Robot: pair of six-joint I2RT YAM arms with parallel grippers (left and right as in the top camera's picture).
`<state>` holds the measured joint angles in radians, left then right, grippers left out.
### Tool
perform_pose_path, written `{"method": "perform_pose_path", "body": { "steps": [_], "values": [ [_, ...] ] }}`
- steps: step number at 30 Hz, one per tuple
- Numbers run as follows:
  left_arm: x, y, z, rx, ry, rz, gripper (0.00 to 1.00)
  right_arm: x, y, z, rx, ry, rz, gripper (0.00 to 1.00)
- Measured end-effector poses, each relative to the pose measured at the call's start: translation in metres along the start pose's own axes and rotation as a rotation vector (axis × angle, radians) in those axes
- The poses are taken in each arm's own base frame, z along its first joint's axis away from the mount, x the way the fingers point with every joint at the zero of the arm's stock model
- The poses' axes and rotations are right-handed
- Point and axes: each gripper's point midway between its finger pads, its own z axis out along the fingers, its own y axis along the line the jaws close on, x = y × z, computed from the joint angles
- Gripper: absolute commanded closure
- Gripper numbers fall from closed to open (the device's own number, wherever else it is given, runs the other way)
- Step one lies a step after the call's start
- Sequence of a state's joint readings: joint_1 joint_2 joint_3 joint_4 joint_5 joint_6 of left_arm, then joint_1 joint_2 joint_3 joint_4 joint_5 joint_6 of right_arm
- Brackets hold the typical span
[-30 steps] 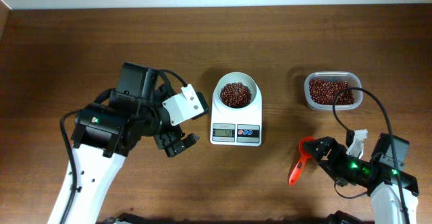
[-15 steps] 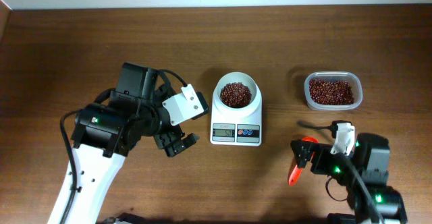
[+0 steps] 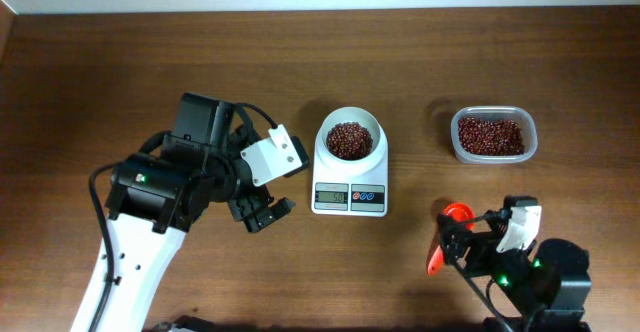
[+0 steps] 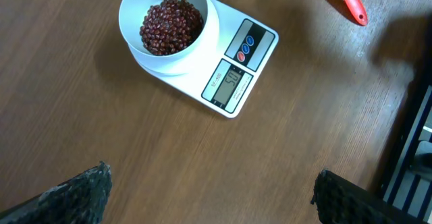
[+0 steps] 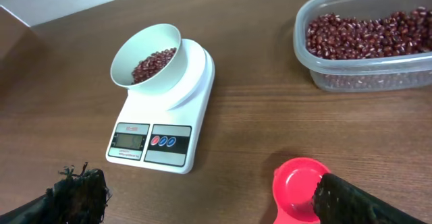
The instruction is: Scoop and weigh 50g on scale
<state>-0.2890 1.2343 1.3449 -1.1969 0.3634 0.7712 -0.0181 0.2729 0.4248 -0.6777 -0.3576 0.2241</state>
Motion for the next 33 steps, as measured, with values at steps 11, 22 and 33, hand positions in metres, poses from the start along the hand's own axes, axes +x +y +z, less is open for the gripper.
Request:
{"method": "perform_pose_path", "body": {
  "steps": [11, 22, 33],
  "values": [
    [0.0, 0.0, 0.0, 0.0, 0.0, 0.0, 0.01, -0.016, 0.012, -0.021, -0.01, -0.157, -0.088, 0.01],
    [0.0, 0.0, 0.0, 0.0, 0.0, 0.0, 0.01, -0.036, 0.013, -0.02, -0.024, -0.314, -0.129, 0.01],
    [0.0, 0.0, 0.0, 0.001, 0.0, 0.0, 0.01, -0.042, 0.011, 0.002, -0.063, -0.434, -0.162, 0.01]
  ]
}}
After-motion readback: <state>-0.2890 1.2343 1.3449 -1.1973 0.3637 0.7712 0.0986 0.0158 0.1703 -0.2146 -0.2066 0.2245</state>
